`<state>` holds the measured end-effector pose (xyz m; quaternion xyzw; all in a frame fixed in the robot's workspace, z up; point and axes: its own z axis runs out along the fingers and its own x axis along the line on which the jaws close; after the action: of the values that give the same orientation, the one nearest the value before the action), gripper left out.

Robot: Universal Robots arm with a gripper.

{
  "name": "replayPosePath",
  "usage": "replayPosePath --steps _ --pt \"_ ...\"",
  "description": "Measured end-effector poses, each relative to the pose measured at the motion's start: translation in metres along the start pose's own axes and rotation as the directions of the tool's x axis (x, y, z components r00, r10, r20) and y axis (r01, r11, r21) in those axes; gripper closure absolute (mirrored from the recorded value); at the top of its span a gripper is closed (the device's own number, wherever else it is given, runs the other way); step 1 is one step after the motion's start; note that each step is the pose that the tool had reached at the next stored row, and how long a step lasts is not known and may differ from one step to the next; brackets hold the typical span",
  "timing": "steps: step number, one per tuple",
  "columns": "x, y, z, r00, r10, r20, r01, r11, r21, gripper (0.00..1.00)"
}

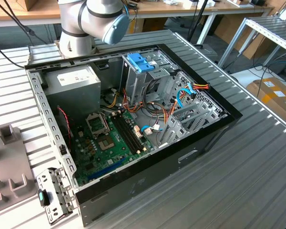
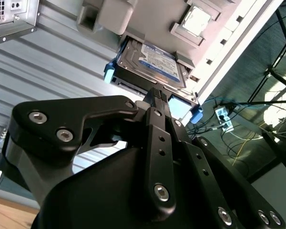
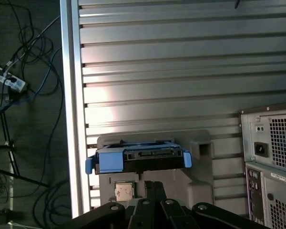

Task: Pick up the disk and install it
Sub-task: 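Reach for the disk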

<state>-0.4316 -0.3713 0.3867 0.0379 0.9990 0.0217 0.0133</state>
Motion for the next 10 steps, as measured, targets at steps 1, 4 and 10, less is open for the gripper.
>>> replayPosePath --steps 1,4,10 --pt "0.0001 0.0000 0.0000 1.0000 0.000 -0.0001 0.000 1.0000 0.0000 0.89" --pt "0.0002 0.0000 -0.0001 1.0000 0.000 -0.0001 0.000 1.0000 0.0001 0.89" --pt "0.0003 -0.0001 0.0013 0.9988 0.000 -0.0497 0.000 1.0000 0.0039 0.89"
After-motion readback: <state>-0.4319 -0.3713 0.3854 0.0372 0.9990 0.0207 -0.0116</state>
